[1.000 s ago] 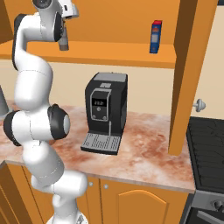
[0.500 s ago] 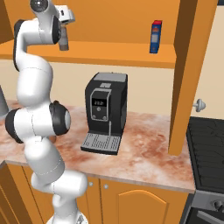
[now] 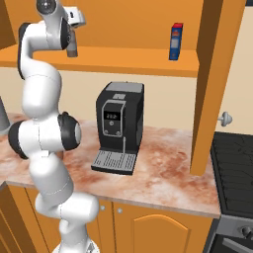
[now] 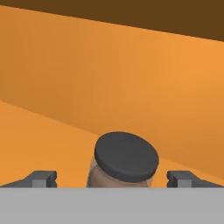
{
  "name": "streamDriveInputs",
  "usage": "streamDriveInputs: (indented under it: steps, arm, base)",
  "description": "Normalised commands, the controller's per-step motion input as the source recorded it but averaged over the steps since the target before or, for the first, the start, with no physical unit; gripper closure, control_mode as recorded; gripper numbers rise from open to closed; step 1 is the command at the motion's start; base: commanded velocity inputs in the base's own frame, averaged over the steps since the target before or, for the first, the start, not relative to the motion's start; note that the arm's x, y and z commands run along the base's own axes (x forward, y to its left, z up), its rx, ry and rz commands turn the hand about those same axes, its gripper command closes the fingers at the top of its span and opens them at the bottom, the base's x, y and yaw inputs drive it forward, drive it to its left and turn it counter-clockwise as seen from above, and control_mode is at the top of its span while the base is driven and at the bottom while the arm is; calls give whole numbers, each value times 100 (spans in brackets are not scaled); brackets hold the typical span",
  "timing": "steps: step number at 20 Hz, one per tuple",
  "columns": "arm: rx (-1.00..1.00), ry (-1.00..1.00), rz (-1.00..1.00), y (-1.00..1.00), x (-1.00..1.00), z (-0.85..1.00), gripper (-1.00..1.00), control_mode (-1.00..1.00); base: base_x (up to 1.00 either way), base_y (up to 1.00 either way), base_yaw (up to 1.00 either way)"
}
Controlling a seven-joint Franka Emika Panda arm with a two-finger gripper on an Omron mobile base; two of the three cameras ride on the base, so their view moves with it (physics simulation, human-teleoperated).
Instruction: Pick the cinnamon and honey bottle from the cabinet and place them next to the mug.
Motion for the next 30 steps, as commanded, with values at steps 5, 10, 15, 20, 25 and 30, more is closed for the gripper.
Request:
streamDriveInputs:
  steps: [5, 10, 15, 20, 25, 30]
  arm:
    - [0, 0, 2, 0, 6, -1, -100, -100]
    - [0, 0, 1, 0, 0, -5, -100, -100]
    - [0, 0, 1, 0, 23, -22, -100, -100]
    - [0, 0, 2, 0, 8, -11, -100, -100]
    - [0, 0, 1, 0, 0, -6, 100, -100]
    - [0, 0, 0, 0, 0, 0, 100, -100]
  base:
    - [0, 0, 0]
    - [0, 0, 0]
    - [0, 0, 0]
    - [0, 0, 0]
    - [0, 0, 0]
    - [0, 0, 0]
